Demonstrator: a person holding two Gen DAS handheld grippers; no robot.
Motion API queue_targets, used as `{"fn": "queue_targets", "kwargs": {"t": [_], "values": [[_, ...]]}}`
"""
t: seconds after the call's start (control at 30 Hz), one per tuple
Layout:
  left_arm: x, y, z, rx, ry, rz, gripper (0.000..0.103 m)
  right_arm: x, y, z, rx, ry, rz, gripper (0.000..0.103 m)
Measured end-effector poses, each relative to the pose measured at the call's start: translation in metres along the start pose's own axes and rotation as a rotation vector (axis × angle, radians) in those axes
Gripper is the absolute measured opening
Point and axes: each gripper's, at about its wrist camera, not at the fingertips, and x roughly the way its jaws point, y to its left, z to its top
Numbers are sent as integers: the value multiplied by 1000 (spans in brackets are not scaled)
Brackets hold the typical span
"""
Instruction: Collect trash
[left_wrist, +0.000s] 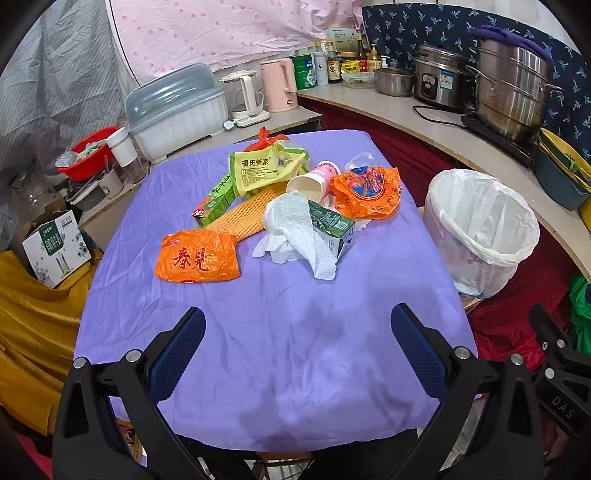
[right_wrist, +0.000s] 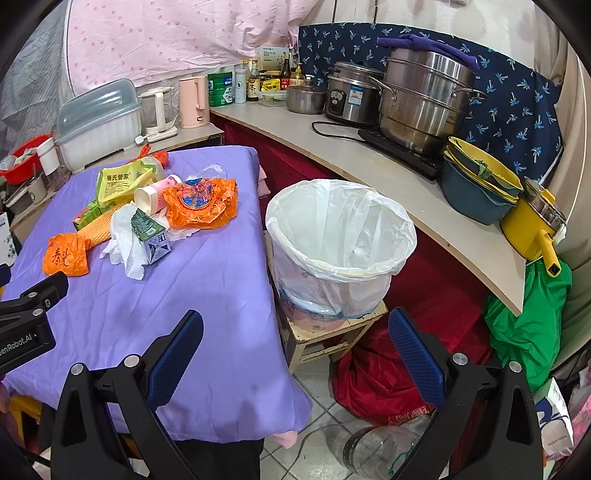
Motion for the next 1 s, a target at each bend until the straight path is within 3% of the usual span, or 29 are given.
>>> {"fn": "queue_targets", "kwargs": {"t": [1.0], "values": [[-4, -1, 0, -5, 0, -1, 96, -1, 1, 0, 0, -1, 0, 96]]}}
